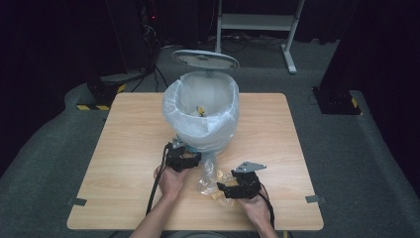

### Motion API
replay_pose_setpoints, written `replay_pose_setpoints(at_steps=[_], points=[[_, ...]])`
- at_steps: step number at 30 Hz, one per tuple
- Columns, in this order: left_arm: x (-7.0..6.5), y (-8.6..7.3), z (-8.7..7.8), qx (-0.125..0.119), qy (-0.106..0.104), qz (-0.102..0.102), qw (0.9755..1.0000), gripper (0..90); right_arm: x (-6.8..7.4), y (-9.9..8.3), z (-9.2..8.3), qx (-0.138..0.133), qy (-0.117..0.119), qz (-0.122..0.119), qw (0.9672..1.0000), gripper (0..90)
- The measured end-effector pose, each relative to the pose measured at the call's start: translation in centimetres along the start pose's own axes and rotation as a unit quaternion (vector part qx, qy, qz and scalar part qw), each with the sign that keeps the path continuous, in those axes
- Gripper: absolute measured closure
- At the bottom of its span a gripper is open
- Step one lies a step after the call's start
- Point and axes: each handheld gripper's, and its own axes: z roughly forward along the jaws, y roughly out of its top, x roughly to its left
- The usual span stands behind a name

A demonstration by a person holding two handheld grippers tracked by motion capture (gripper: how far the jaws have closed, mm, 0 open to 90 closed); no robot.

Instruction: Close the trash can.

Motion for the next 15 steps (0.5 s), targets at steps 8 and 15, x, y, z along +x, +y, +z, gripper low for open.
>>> replay_pose_setpoints(at_steps=[8,15], points=[[0.0,0.0,0.0,0.0,0.0,0.0,1.0,21.7,-0.4,-0.7,1.1,0.031,-0.013,-0.007,0.9994,21.2],[0.0,0.0,0.0,0.0,0.0,0.0,1.0,21.8,-0.5,-1.2,1.4,0.042,-0.022,-0.008,0.9989,29.1]])
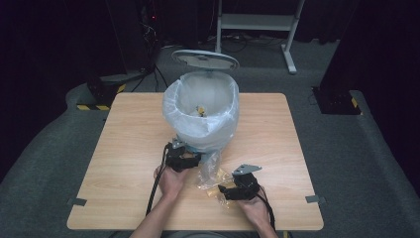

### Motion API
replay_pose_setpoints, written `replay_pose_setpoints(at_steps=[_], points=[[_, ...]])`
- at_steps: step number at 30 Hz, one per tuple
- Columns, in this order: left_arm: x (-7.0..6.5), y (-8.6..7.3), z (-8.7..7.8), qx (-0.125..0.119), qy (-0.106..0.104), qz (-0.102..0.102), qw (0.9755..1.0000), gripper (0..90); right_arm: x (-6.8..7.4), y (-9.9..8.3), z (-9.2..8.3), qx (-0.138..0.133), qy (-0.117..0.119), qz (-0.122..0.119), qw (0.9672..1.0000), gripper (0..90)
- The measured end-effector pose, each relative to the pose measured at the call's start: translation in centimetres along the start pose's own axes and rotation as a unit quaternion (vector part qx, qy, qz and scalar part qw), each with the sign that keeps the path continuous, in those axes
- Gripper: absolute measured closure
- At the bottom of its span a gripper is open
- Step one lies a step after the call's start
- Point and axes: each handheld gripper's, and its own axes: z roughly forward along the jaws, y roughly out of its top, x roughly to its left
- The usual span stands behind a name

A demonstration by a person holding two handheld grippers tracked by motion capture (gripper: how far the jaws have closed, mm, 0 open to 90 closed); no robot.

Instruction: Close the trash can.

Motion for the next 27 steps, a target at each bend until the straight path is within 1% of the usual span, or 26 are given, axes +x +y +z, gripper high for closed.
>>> replay_pose_setpoints(at_steps=[2,4,6,7,11,12,14,17,19,20,22,27], points=[[0.0,0.0,0.0,0.0,0.0,-0.001,1.0,21.8,-0.1,0.0,-0.1,-0.001,-0.001,-0.002,1.0,35.5],[0.0,0.0,0.0,0.0,0.0,0.0,1.0,21.9,-0.1,0.0,-0.2,0.0,-0.003,-0.005,1.0,44.5],[0.0,0.0,0.0,0.0,0.0,-0.001,1.0,21.9,0.0,-0.1,-0.4,0.005,-0.01,-0.016,0.9998,56.4],[0.0,0.0,0.0,0.0,0.0,0.0,1.0,21.9,0.1,-0.2,-0.4,0.006,-0.017,-0.025,0.9995,59.3],[0.0,0.0,0.0,-0.001,0.0,0.0,1.0,22.0,-0.1,-0.6,-0.8,-0.001,-0.014,-0.018,0.9997,69.2],[0.0,0.0,0.0,-0.001,0.0,0.0,1.0,22.0,-0.2,-0.7,-0.8,-0.002,-0.014,-0.014,0.9998,71.1],[0.0,0.0,0.0,-0.001,0.0,0.0,1.0,22.0,-0.3,-0.8,-1.0,-0.003,-0.013,-0.015,0.9998,74.0],[0.0,0.0,0.0,-0.001,0.0,0.0,1.0,22.0,-0.4,-1.0,-1.1,-0.003,-0.011,-0.015,0.9998,75.7],[0.0,0.0,0.0,-0.001,0.0,0.0,1.0,22.0,-0.7,-1.1,-1.3,-0.005,-0.003,-0.013,0.9999,77.0],[0.0,0.0,0.0,0.0,0.0,0.0,1.0,22.0,-0.7,-1.2,-1.4,-0.004,0.0,-0.007,1.0,77.6],[0.0,0.0,0.0,-0.001,0.0,0.0,1.0,22.0,-0.8,-1.3,-1.9,-0.01,-0.006,-0.009,0.9999,78.8],[0.0,0.0,0.0,-0.001,0.0,0.0,1.0,22.0,-1.0,-1.6,-2.9,-0.028,-0.012,-0.007,0.9995,80.9]])
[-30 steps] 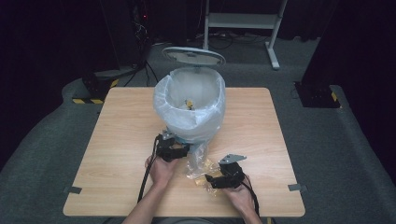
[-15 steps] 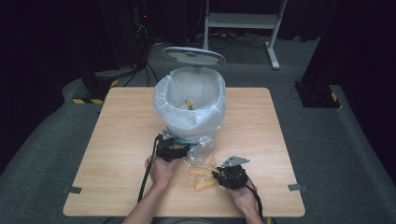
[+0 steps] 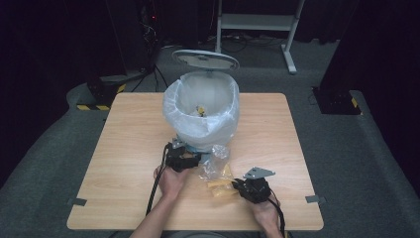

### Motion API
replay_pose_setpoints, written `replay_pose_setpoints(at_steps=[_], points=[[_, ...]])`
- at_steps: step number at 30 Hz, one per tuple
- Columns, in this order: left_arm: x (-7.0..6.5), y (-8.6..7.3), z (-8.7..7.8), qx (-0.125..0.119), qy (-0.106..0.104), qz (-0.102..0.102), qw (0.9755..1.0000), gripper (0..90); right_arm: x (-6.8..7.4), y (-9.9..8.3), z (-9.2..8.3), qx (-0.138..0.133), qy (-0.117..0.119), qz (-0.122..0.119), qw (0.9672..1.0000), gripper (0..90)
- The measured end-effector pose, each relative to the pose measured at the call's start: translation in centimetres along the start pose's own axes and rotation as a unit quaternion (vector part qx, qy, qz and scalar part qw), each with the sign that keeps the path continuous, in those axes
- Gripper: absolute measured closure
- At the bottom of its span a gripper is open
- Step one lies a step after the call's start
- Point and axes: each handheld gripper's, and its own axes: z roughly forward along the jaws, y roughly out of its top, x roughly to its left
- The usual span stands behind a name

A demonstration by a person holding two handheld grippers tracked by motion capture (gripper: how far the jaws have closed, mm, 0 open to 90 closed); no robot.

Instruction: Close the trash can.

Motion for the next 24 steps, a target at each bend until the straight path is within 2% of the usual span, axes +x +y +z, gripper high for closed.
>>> replay_pose_setpoints(at_steps=[11,18,24], points=[[0.0,0.0,0.0,0.0,0.0,0.0,1.0,22.0,-0.6,-0.7,-1.5,0.0,-0.005,0.001,1.0,85.1],[0.0,0.0,0.0,0.0,0.001,0.0,1.0,22.0,-1.1,-0.9,-3.1,-0.02,-0.014,0.005,0.9997,86.4],[0.0,0.0,0.0,0.0,0.0,0.0,1.0,22.0,-1.3,-1.1,-3.7,-0.015,-0.02,0.003,0.9997,87.1]])
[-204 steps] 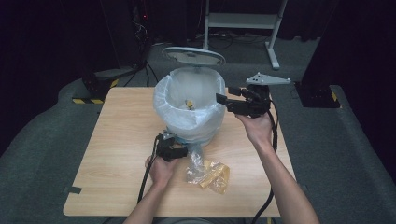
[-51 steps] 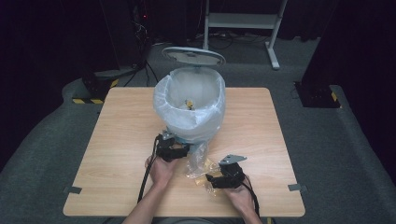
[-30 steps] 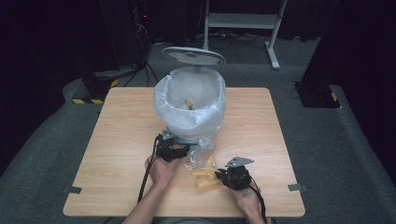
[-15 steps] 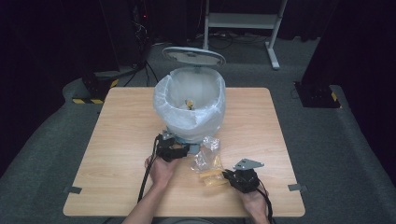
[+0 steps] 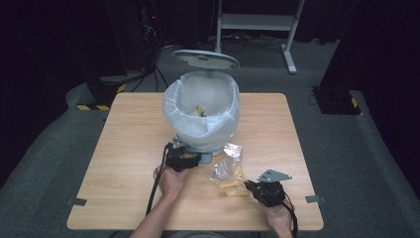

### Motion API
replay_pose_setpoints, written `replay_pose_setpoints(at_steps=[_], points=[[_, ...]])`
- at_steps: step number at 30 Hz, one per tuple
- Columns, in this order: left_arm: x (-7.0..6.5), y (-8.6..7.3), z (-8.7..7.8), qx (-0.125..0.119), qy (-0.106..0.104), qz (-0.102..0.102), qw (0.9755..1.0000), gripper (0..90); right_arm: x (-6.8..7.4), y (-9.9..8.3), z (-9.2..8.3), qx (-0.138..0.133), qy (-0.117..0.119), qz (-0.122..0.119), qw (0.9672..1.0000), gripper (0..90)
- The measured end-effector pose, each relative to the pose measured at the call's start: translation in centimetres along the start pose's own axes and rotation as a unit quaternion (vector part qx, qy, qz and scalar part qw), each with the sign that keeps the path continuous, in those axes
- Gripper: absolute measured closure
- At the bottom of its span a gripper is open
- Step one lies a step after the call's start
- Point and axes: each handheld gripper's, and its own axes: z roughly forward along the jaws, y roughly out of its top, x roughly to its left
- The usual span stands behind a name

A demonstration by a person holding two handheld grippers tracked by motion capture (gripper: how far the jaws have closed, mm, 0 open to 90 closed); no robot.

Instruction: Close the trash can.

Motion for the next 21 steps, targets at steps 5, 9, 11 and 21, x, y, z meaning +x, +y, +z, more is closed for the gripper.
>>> replay_pose_setpoints(at_steps=[5,9,11,21], points=[[0.0,0.0,0.0,0.0,0.0,0.0,1.0,22.0,-0.4,-0.2,-1.0,-0.01,-0.002,0.005,0.9999,87.4],[0.0,0.0,0.0,0.0,0.0,0.0,1.0,22.0,-0.7,-0.2,-1.7,-0.012,0.002,0.004,0.9999,87.7],[0.0,0.0,0.0,0.0,0.0,-0.001,1.0,22.1,-0.8,-0.1,-2.0,-0.013,-0.001,0.004,0.9999,87.8],[0.0,0.0,0.0,0.0,-0.001,-0.001,1.0,22.1,-1.2,0.9,-3.6,-0.025,-0.009,0.011,0.9996,88.1]])
